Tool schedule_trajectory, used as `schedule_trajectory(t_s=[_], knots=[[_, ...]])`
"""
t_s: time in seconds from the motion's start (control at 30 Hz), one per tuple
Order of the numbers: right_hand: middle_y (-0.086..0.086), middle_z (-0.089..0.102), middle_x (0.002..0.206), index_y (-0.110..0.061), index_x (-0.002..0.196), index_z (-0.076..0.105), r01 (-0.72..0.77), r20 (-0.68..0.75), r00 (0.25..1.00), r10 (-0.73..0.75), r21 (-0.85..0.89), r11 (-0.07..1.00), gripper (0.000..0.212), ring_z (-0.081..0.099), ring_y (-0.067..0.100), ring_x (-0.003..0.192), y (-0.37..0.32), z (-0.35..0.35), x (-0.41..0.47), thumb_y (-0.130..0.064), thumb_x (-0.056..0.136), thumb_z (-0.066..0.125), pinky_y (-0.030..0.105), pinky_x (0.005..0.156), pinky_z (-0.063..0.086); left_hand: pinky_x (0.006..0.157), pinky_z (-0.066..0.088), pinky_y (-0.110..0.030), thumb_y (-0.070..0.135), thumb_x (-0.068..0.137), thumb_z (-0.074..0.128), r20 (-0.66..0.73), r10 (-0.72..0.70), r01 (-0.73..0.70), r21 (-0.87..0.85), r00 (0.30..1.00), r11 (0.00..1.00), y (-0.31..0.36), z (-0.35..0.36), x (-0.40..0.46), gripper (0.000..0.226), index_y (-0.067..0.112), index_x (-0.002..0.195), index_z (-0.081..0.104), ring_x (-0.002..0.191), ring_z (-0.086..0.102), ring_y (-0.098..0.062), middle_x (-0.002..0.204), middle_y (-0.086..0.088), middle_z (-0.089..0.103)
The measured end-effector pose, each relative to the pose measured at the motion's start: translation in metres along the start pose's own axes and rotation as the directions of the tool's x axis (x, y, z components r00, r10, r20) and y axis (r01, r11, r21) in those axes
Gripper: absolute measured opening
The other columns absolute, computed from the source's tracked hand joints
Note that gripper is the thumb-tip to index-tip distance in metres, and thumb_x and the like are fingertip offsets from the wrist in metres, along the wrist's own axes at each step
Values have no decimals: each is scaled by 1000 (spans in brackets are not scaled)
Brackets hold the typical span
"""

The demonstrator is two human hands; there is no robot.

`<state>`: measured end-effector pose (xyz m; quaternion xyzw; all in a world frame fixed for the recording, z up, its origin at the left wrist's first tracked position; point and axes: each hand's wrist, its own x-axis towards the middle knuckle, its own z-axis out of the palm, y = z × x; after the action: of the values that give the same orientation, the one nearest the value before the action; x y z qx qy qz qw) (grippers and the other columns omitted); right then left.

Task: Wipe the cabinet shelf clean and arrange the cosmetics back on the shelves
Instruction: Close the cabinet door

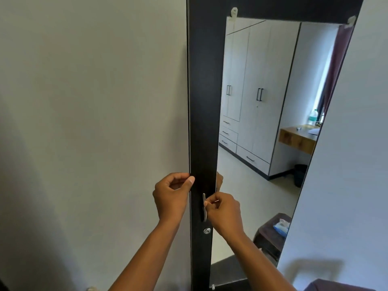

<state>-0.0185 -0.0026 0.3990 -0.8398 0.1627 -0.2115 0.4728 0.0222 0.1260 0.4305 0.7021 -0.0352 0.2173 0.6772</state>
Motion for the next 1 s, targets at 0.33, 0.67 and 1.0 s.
schedule_trajectory(t_s=[0.33, 0.67, 1.0], knots=[[-6, 67, 87, -26, 90, 67, -3, -7, 1000, 3, -16, 1000, 6, 66, 10, 76, -5, 15, 19, -25, 96, 70, 9, 65, 45, 76, 66, -38, 30, 86, 81, 8, 11, -12, 62, 1000, 998, -5, 11, 30, 7, 27, 91, 77, 81, 75, -15, 87, 11, 76], [-3, 70, 91, -26, 87, 68, 91, 30, 995, -93, 42, 995, 13, 69, 16, 82, 6, 22, 31, -33, 98, 66, 27, 79, 57, 78, 65, -39, 28, 86, 81, -48, -2, 7, 85, 999, 996, -2, 22, 39, 5, 27, 87, 76, 80, 75, -15, 85, 9, 76], [5, 71, 82, -25, 76, 60, 109, 139, 985, -103, -34, 994, 25, 71, 21, 79, -5, 17, 46, -27, 101, 62, 37, 78, 59, 80, 65, -42, 28, 86, 82, -111, -29, 42, 112, 993, 993, 5, 34, 42, 6, 24, 89, 79, 81, 75, -16, 87, 9, 76]])
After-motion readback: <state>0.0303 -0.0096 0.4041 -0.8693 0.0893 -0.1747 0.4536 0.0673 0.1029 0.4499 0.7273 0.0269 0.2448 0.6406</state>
